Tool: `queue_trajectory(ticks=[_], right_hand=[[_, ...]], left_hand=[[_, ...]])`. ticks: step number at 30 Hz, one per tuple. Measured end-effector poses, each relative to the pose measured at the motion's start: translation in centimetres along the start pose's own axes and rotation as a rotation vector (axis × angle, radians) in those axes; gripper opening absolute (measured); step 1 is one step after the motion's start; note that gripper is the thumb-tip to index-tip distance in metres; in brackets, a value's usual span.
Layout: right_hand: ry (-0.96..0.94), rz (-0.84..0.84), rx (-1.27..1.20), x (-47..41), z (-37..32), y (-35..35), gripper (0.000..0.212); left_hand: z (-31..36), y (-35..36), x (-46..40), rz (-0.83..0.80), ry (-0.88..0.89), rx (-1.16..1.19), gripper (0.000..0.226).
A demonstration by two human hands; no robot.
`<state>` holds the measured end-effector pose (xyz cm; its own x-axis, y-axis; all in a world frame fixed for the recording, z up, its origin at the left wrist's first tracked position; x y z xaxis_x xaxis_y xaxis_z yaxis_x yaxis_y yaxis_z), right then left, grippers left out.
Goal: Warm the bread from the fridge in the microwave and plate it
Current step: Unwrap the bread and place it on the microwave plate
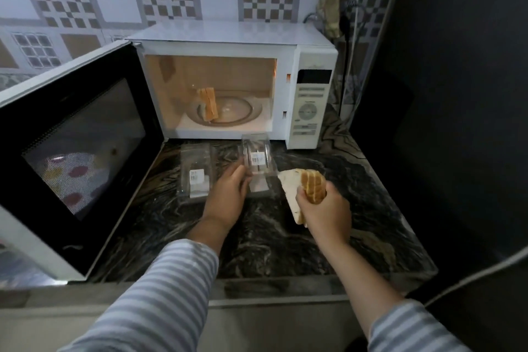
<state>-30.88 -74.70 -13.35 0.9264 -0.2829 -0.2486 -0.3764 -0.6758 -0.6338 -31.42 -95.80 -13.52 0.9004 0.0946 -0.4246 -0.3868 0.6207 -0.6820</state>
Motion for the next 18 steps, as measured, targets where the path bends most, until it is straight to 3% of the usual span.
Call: queue_trajectory(ticks=[4,8,13,18], right_hand=[[-0.007,-0.021,-0.040,0.3,1.4,-0.5,0.029],[-0.037,-0.070,-0.084,-0.3,1.0,-0.7,0.027],[-0.080,-0.086,-0.111,-2.4,-0.4,-0.7,0.027],[-0.089,-0.106,-0.151,-5.2,-2.7,-1.7,0.026]], left_hand=[[-0.5,0.8,2.3,-0.046,-0.111,-0.145,0.027],[-1.4,1.0,3.7,0.022,-0.077,-0.296,0.017],[-1.5,1.2,4.1,0.042,-0.076,-0.420,0.020],[-1.5,1.5,4.5,-0.028,-0.099,-0.307,0.046]])
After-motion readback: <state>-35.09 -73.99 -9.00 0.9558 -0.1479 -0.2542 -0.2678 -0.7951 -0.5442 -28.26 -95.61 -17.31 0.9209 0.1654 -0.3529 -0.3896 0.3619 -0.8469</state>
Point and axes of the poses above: each hand's wrist, its own x-axis away from the middle knuckle, its own y-axis out of the palm, z = x × y, the point moved 6 cm from there along -x, towards the middle knuckle, and after that the axes turned 1 degree about x, right-handed, at the moved point
